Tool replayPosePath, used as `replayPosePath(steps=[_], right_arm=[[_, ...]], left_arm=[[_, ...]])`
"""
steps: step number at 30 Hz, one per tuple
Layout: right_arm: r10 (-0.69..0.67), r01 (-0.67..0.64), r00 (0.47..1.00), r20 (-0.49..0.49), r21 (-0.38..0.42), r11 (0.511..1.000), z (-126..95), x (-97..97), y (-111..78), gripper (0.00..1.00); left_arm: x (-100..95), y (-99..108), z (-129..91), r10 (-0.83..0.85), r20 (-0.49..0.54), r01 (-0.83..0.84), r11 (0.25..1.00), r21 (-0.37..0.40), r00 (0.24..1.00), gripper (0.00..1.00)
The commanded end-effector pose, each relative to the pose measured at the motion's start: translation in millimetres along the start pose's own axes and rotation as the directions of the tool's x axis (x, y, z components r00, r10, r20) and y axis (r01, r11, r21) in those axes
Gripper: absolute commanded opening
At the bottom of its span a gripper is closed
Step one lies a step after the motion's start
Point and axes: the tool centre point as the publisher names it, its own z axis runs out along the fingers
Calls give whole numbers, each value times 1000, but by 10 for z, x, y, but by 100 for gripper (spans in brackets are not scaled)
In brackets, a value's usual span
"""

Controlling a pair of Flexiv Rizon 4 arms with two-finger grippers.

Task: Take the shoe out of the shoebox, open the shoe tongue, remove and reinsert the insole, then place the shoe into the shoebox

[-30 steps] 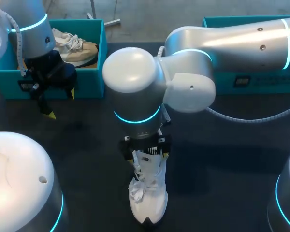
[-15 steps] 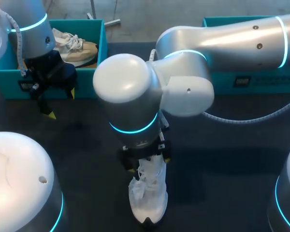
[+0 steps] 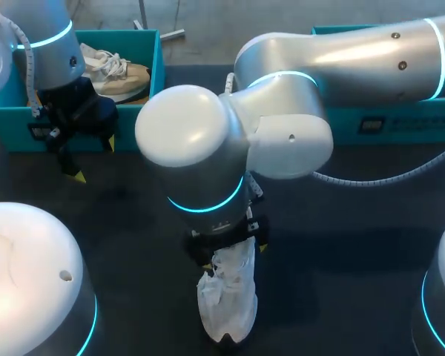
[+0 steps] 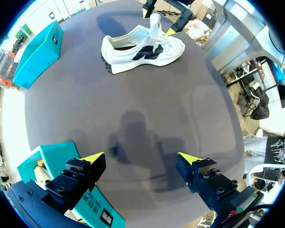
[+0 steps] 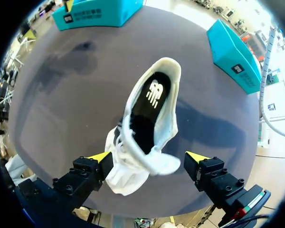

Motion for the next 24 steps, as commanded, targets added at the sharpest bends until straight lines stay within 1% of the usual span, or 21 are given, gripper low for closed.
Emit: replayPosePath(steps=[1,3,13,20,22,24], right_arm=[[747,-747,665,-11,-21,665,-24,89,-149,100],[743,-743,669,-27,-22,668,-51,115,-205,100],[754,-754,657,-12,-11,657,-117,188,-400,100],[754,-754,657,-25,-19,656,-126,196,-390,100],[751,-752,660,-23,-19,659,-125,205,-370,93],[746,-747,665,-25,-17,665,-114,205,-349,65]], left_arm=[[12,1,2,0,2,0,1000,-2,1000,100],[12,1,2,0,2,0,1000,-2,1000,100],[12,1,2,0,2,0,1000,-2,1000,100],[12,1,2,0,2,0,1000,-2,1000,100],[12,1,2,0,2,0,1000,-2,1000,100],[12,1,2,0,2,0,1000,-2,1000,100]])
